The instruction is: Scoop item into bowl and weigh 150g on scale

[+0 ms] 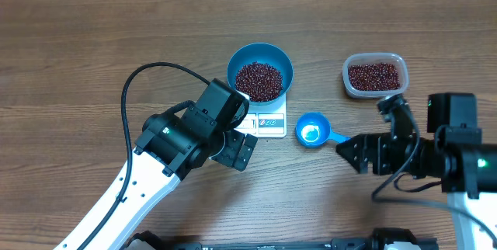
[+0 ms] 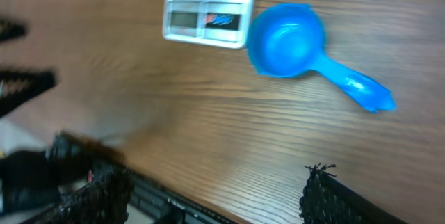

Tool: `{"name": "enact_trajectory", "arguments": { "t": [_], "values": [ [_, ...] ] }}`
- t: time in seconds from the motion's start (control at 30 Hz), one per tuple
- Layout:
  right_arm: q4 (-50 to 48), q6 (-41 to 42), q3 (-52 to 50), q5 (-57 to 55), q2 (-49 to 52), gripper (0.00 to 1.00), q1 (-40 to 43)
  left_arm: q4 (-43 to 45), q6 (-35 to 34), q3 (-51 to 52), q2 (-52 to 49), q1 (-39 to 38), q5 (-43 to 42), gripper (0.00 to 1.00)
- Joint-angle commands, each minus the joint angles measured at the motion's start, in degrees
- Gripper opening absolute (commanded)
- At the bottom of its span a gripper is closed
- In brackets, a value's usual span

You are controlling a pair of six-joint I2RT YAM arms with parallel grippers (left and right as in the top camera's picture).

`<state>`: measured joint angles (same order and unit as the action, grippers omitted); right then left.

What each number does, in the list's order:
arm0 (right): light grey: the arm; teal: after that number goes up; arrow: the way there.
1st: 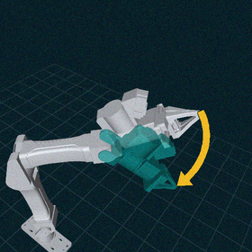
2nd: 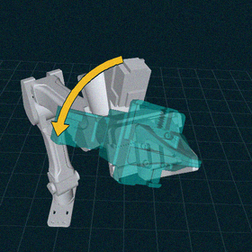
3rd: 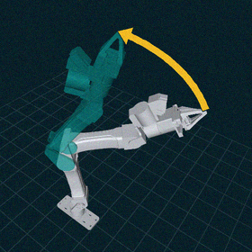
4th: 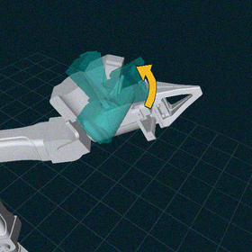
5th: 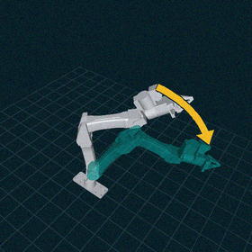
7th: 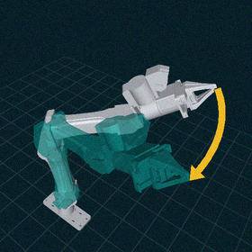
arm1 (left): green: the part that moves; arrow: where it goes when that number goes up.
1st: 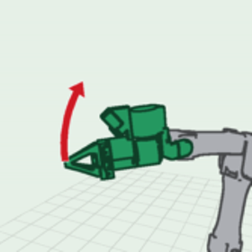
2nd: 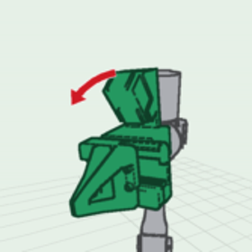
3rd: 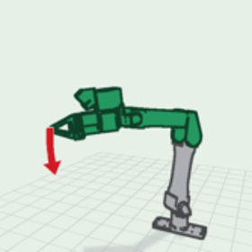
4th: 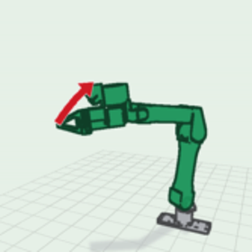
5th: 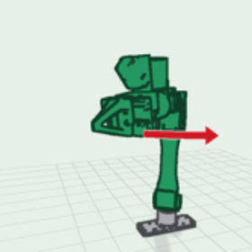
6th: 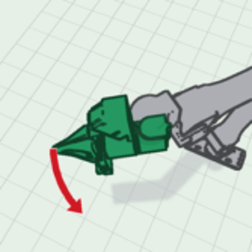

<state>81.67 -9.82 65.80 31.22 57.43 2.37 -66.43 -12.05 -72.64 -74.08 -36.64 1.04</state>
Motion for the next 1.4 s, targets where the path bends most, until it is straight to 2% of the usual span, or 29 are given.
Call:
{"name": "enact_trajectory", "arguments": {
  "t": [0.0, 0.1, 0.13, 0.17, 0.83, 0.93, 1.0, 1.07, 1.13, 1.37],
  "values": [
    [-0.2, -4.2, 1.6, 2.0, -2.3, 0.8, -6.2, 0.0, -0.8, -0.4, 1.0, 0.3, -0.5, 1.0],
    [-0.6, -3.9, 1.3, -1.2, -2.3, 0.81, -12.3, 0.0, -0.8, -0.4, 1.0, 0.3, -0.5, 0.99],
    [-0.9, -3.9, 1.3, -1.6, -2.1, 0.86, -13.1, 0.0, -0.8, -0.4, 1.0, 0.3, -0.5, 1.0],
    [-1.8, -3.7, 1.3, -1.6, -2.1, 1.0, -14.4, 0.0, -0.8, -0.4, 1.0, 0.3, -0.5, 1.0],
    [-4.7, -4.2, 1.3, -5.9, 0.8, 1.0, -15.0, 0.0, -0.8, -0.4, 1.0, 0.3, -0.5, 1.0],
    [-7.1, -10.0, 0.6, -6.6, 0.4, 1.0, -15.0, 0.0, -0.8, -0.4, 1.0, 0.3, -0.5, 0.99],
    [-10.9, -13.6, -1.0, -6.5, -1.9, 1.0, -15.1, 0.1, -0.8, -0.4, 1.0, 0.3, -0.5, 1.0],
    [-20.5, -15.6, -7.0, -6.5, -8.0, 1.0, -15.2, 0.0, -0.8, -0.4, 1.0, 0.3, -0.5, 0.99],
    [-29.2, -15.6, -15.6, -5.1, -15.2, 1.0, -15.2, 0.0, -0.8, -0.4, 1.0, 0.3, -0.5, 0.99],
    [-50.7, -16.3, -39.7, -4.6, -35.6, 1.0, -17.2, 0.0, -0.8, -0.4, 1.0, 0.3, -0.5, 0.99]
  ]
}}
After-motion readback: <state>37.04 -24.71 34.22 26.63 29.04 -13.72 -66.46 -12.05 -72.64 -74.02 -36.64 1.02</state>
